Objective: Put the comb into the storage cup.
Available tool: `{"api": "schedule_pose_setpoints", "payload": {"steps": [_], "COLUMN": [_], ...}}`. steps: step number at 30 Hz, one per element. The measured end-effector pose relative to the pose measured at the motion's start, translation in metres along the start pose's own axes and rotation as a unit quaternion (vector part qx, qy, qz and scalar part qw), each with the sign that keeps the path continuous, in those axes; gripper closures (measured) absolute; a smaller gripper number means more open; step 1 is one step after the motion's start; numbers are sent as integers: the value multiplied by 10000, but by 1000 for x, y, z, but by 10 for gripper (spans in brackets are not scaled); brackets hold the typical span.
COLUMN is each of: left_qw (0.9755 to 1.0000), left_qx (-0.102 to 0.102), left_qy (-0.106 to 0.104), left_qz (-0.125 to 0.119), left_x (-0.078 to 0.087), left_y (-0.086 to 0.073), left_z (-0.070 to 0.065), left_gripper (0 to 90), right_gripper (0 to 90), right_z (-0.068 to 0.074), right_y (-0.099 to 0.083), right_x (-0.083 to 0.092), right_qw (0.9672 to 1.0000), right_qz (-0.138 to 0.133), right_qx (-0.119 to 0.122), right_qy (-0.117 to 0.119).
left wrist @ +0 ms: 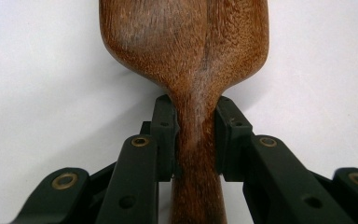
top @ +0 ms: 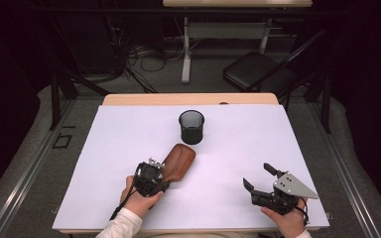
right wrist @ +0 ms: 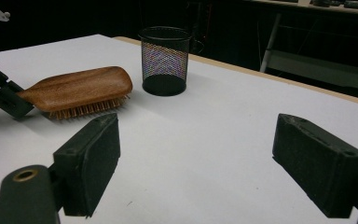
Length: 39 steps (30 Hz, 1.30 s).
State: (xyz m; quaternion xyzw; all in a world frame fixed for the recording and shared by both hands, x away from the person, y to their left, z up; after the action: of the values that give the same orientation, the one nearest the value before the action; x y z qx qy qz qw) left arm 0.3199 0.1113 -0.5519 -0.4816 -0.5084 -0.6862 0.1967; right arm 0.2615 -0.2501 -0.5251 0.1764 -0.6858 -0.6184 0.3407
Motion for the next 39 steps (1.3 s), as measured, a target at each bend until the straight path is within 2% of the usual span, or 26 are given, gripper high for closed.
{"api": "schedule_pose_setpoints", "payload": {"steps": [6,15,20,25,34,39], "left_qw": [9999,9992,9979,9968,9947,9941], "left_qx": [34,195,332,428,574,617], "left_qy": [-111,-327,-544,-657,-796,-808], "left_qz": [-31,-106,-118,-154,-306,-374], "left_x": [1,2,2,3,8,12], "left_y": [0,0,0,0,-1,-2], "left_z": [2,8,13,17,22,25], "left_gripper": [724,725,725,726,726,726], "right_gripper": [148,148,148,148,148,149], "right_z": [0,0,0,-1,-1,-1], "right_y": [0,-1,-1,-1,-1,-1], "right_x": [0,-1,-1,-1,-1,-1], "right_qw": [10000,10000,10000,10000,10000,10000], "right_qz": [16,31,42,43,52,56], "right_qx": [10,14,6,5,34,30], "right_qy": [9,19,21,20,37,36]}}
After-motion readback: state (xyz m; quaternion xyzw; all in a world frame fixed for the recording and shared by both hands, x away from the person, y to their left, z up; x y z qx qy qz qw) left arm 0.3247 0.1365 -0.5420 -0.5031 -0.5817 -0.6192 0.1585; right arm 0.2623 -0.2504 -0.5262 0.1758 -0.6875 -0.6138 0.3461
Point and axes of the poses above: each handheld gripper's, and its own axes: x roughly backward along the jaws, y roughly out of its top, z roughly to its left, the point moved 2 cm from there along -x, roughly forward along the jaws, and after that the axes turned 12 degrees about y, right-handed, at the moved point
